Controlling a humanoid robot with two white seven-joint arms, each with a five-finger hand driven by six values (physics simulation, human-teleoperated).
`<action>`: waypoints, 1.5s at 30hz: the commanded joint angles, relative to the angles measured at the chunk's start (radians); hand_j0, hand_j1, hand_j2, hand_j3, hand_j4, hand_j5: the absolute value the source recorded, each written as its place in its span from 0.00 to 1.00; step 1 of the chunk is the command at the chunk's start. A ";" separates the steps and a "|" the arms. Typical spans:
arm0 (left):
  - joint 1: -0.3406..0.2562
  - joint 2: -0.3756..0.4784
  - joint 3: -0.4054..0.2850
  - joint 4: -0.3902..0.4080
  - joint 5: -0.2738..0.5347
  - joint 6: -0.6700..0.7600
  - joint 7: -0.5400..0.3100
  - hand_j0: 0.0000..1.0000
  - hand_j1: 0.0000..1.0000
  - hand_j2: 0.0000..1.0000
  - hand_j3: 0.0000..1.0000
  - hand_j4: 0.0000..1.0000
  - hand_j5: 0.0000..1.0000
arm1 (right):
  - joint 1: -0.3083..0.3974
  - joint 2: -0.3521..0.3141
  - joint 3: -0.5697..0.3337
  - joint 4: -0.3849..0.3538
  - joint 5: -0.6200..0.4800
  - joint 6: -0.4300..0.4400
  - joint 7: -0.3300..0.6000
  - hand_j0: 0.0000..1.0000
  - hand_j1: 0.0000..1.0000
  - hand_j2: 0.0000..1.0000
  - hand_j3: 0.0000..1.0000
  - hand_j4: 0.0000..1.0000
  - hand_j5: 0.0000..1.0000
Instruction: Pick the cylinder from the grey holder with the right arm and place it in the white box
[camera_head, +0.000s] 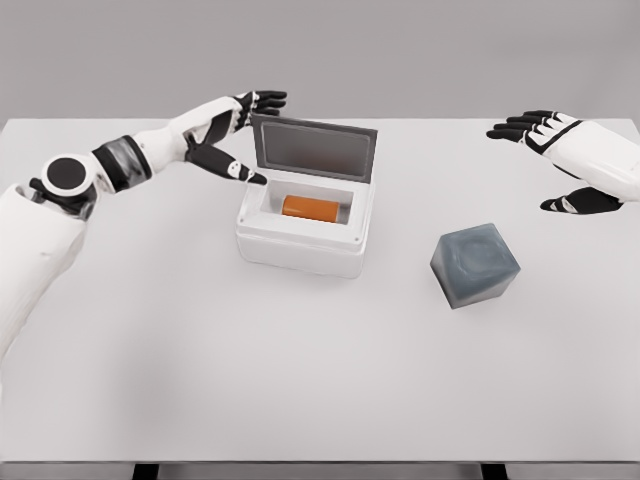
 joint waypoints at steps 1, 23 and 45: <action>0.000 0.008 0.001 -0.007 0.008 -0.025 0.000 1.00 1.00 1.00 1.00 1.00 1.00 | 0.000 -0.001 0.000 0.001 -0.007 0.003 -0.001 1.00 1.00 1.00 1.00 1.00 1.00; 0.061 0.111 0.004 -0.148 0.012 -0.092 0.000 1.00 1.00 1.00 1.00 1.00 1.00 | -0.003 -0.001 0.008 0.004 0.017 0.003 -0.001 1.00 1.00 1.00 1.00 1.00 1.00; 0.212 0.564 0.015 -0.343 0.170 -0.403 0.000 1.00 1.00 1.00 1.00 1.00 1.00 | -0.005 -0.003 0.012 0.004 0.017 0.003 -0.001 1.00 1.00 1.00 1.00 1.00 1.00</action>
